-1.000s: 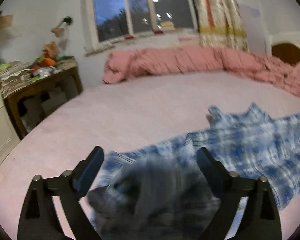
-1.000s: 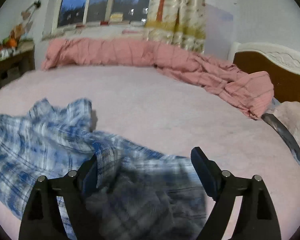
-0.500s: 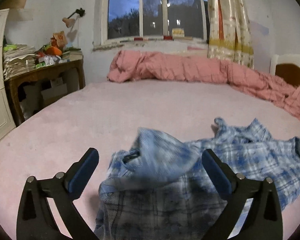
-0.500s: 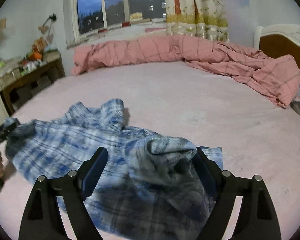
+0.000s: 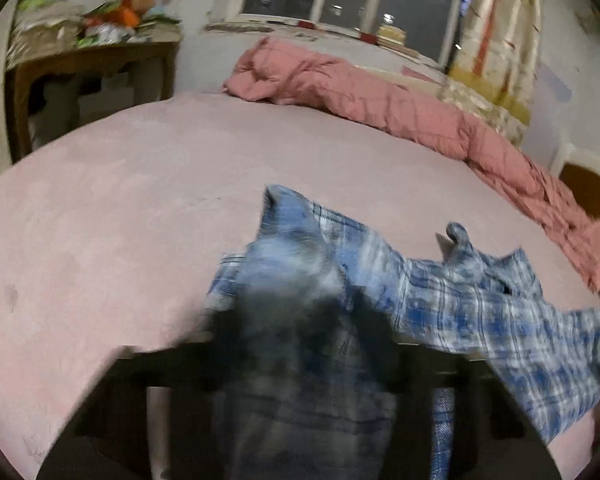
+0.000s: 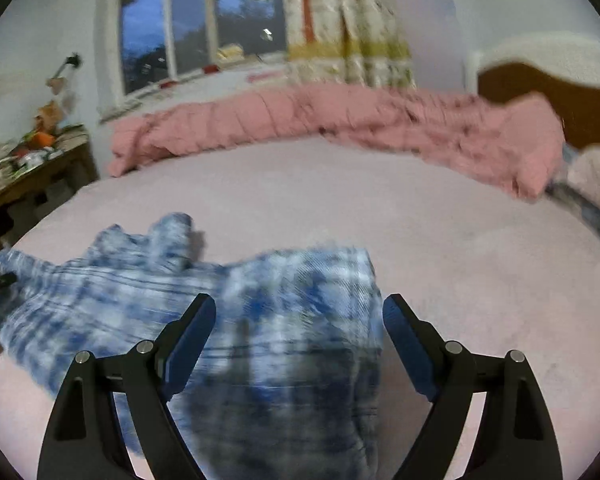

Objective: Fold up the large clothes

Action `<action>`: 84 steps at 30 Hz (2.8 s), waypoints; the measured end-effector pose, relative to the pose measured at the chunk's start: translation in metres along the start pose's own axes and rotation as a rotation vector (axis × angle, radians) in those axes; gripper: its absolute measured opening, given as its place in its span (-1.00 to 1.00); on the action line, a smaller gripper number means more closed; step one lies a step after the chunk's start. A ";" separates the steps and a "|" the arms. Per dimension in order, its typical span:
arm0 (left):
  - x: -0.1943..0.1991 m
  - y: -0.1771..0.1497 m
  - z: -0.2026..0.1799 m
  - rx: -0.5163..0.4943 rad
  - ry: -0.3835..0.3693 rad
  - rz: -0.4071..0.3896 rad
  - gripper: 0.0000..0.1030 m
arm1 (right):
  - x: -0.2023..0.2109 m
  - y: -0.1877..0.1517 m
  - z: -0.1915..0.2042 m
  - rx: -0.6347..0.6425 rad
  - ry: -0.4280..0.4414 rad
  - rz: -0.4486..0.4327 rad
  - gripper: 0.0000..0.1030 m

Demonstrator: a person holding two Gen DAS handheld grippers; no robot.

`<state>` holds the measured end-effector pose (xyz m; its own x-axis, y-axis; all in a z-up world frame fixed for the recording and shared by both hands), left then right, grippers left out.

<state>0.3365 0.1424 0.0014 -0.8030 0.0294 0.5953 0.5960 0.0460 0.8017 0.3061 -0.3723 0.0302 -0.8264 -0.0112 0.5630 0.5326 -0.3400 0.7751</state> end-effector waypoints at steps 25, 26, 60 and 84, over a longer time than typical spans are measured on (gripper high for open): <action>0.016 -0.001 -0.026 -0.213 0.330 -0.008 0.36 | -0.028 0.000 -0.016 -0.018 -0.219 0.034 0.16; 0.032 0.004 -0.031 -0.226 0.346 -0.080 0.50 | -0.016 0.004 -0.016 -0.013 -0.250 -0.017 0.36; 0.026 -0.069 -0.181 -0.332 -0.237 0.166 -0.87 | -0.022 -0.107 0.122 0.051 0.170 0.332 -0.65; 0.029 -0.065 -0.181 -0.348 -0.241 0.141 -0.82 | -0.018 -0.109 0.130 0.136 0.105 0.307 -0.65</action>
<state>0.2752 -0.0402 -0.0231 -0.6672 0.2446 0.7036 0.6326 -0.3128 0.7085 0.2868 -0.2131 -0.0278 -0.6342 -0.1926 0.7488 0.7730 -0.1778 0.6089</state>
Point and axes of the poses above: each gripper's, at about its wrist camera, not at the fingertips, and x roughly against the way its jaws point, z to its left, y to its top, the point moved 5 cm from there along -x, roughly the way its jaws point, and after that the axes turned 14 degrees about -x, right-handed, at the moved point
